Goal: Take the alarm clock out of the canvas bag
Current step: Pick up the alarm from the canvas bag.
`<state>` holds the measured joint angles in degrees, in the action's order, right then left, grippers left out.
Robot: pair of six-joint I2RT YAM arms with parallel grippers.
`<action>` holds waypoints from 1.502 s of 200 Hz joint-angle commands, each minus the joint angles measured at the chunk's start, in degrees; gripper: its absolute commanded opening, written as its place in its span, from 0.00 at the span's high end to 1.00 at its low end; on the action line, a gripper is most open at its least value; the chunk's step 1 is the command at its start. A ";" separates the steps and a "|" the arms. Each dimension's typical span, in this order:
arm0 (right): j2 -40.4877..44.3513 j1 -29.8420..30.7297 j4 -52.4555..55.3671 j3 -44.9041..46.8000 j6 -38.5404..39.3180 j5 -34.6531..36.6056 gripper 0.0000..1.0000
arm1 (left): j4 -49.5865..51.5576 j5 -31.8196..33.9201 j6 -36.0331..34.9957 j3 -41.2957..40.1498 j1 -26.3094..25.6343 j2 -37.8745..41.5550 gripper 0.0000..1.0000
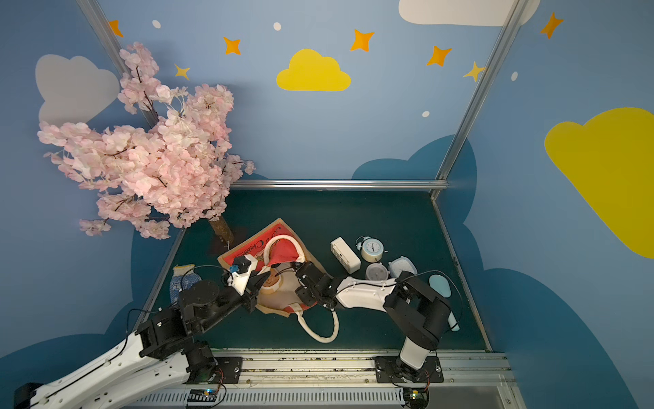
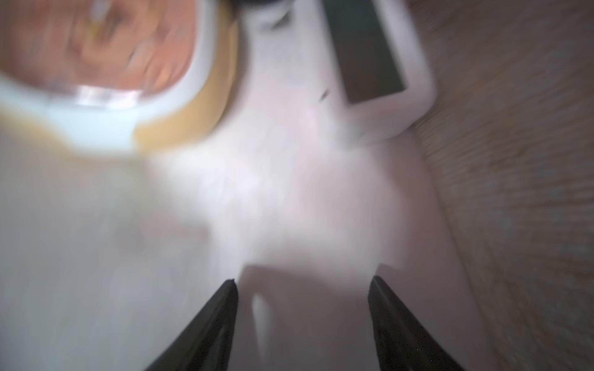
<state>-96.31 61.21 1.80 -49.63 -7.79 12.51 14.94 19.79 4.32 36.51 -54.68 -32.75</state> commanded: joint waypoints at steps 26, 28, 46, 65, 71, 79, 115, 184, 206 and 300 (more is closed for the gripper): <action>4.34 7.82 6.16 1.85 -6.27 9.65 0.32 | -3.28 -4.36 2.50 0.54 -0.58 -1.63 0.92; 4.44 8.08 6.34 1.89 -6.58 10.12 0.31 | -3.30 -4.22 2.62 0.37 -0.60 -1.51 0.92; 4.89 9.36 6.81 2.42 -8.23 13.55 0.30 | -4.20 -4.81 2.27 -1.37 -0.61 0.60 0.92; 5.52 9.46 6.87 1.75 -8.56 17.24 0.30 | -2.68 -6.73 2.22 -3.20 -0.61 2.99 0.92; 5.79 9.45 6.03 1.63 -7.85 17.79 0.29 | -1.83 -7.36 2.58 -3.70 -0.61 3.74 0.92; 5.91 9.02 4.69 1.55 -6.46 18.08 0.28 | -0.88 -7.95 3.48 -4.43 -0.61 4.93 0.92; 4.06 3.88 1.85 0.31 -4.63 12.34 0.27 | -0.68 -8.53 4.98 -6.45 -0.61 7.59 0.92; -1.84 -0.25 1.94 -5.86 -0.64 -1.78 0.25 | -3.53 -9.54 4.26 -2.94 -0.61 -0.65 0.92; -3.52 -0.83 2.58 -7.76 -0.38 -5.30 0.25 | -4.60 -8.74 4.30 -3.11 -0.61 -0.47 0.92; -13.36 -4.88 13.79 -19.80 -5.85 -1.10 0.24 | -4.61 -10.04 3.68 -2.15 -0.60 -1.17 0.92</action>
<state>-107.94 57.34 9.32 -66.41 -10.52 9.52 12.84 15.57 8.36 32.03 -54.48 -34.46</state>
